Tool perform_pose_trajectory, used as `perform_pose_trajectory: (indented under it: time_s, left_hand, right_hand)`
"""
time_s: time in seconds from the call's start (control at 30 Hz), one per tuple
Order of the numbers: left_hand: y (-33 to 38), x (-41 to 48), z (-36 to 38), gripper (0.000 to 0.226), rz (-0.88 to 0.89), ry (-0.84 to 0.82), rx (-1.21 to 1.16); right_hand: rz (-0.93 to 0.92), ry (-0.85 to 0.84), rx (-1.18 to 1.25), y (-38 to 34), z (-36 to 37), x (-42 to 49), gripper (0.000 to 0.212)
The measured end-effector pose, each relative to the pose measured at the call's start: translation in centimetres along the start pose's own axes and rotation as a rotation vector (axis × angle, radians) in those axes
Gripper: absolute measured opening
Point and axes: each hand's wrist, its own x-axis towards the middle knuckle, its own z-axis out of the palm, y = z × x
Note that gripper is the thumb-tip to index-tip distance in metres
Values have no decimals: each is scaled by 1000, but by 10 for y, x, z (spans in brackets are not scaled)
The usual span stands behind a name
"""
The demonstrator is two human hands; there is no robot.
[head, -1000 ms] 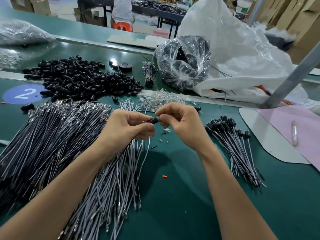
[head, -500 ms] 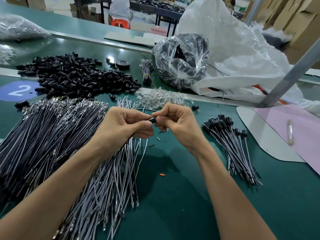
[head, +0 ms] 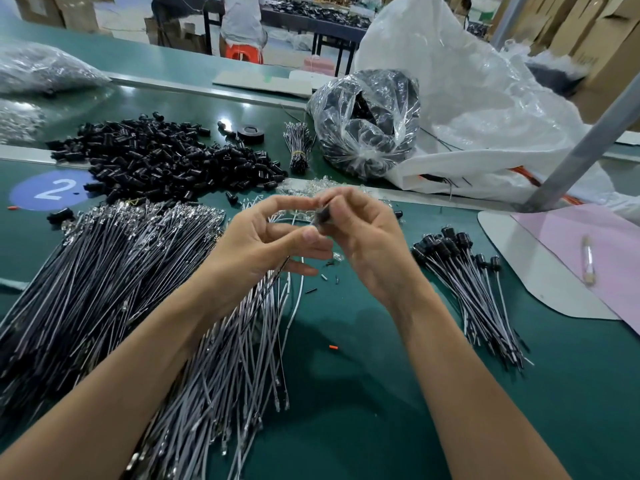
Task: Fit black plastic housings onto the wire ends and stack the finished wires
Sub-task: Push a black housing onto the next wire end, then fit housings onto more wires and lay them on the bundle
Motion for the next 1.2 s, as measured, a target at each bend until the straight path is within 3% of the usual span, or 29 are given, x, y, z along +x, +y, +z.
perform_pose_trajectory:
  time_s: [0.1,0.17,0.43,0.53,0.63,0.7,0.77,0.83,0.93,1.07,1.2]
  left_hand:
    - [4,1,-5,51,0,33,27]
    - [5,2,-9,46,-14,122,-1]
    - [5,1,-9,41,-29,215,24]
    - [7,2,-10,35,4,287,97]
    - [6,4,-17,16,72,412,262]
    - [4,6,-26,12,96,497,445]
    - [-1,7,-32,16,103,525,691]
    - [-4,7,-32,16,103,494,898]
    - [-9,6,-31,19,109,449,1042]
    - [-10,6,-32,19,68,467,1126]
    - [2,5,-31,23,133,550,1033]
  right_hand:
    - [-15,44,278,-27,-19,-8,19]
    - [-15,119,274,-51,-45,-21,23]
    - [369,494,-811,-115,-167,-50,32]
    - [466,516,-987,-93,-182,-43,28]
    - [554,511,-1080,-73,-177,-32,30]
    - [545,524,-1284,-70,-167,-30,28]
    - [360,550,-1444,-74,-154,-30,24]
    - [154,512,-1405,-78,-133,-30,20]
    - [37,433,-1205,-75,-90,-26,14]
    - [50,288,-1079,-40,-30,-16,19]
    - [71,107,-997,4,23,-10,15]
